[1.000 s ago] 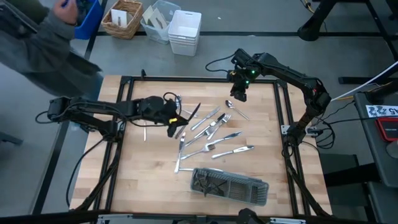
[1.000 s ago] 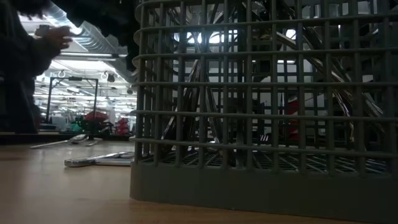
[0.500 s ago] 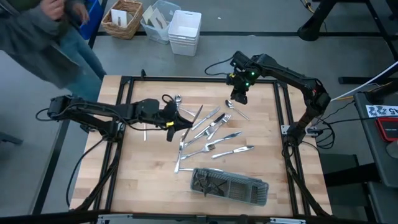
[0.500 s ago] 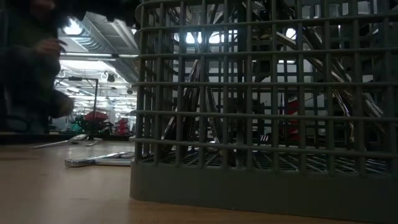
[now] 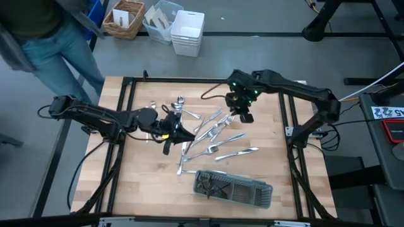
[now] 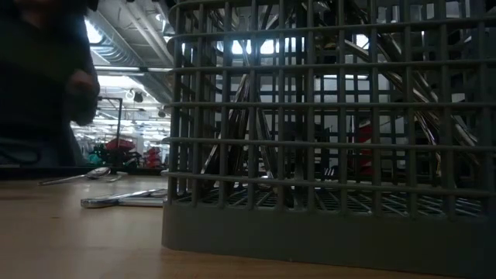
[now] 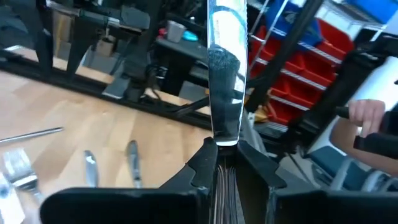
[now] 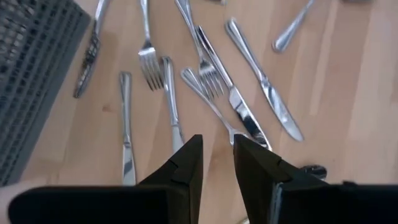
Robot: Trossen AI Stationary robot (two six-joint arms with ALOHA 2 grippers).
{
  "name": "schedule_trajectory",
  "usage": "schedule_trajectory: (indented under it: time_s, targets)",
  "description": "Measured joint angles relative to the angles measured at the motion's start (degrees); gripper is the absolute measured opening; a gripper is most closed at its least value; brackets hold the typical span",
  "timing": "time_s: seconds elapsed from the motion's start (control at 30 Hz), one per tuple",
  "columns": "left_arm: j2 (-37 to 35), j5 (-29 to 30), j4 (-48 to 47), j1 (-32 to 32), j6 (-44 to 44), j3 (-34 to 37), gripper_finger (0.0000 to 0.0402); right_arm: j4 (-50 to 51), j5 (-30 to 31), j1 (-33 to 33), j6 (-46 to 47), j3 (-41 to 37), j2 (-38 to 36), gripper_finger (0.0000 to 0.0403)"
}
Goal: Sort silverware
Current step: Put the knife into the gray silverware rack
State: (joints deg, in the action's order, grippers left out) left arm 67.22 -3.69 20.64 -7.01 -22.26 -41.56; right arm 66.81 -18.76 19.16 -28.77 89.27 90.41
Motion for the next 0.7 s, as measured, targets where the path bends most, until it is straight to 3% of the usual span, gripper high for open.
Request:
schedule_trajectory:
  time_s: [0.3,0.7]
  targets:
    - [0.6,1.5,4.6,-5.4,2.7,0.0,0.0035,-7.3,4.4,-12.6,8.0,0.0,-6.7,0.0092]
    - [9.1,1.6,22.3,-10.4,8.3,0.0,0.0034,-21.6,16.2,-27.5,9.3,0.0,-7.2,0.0092]
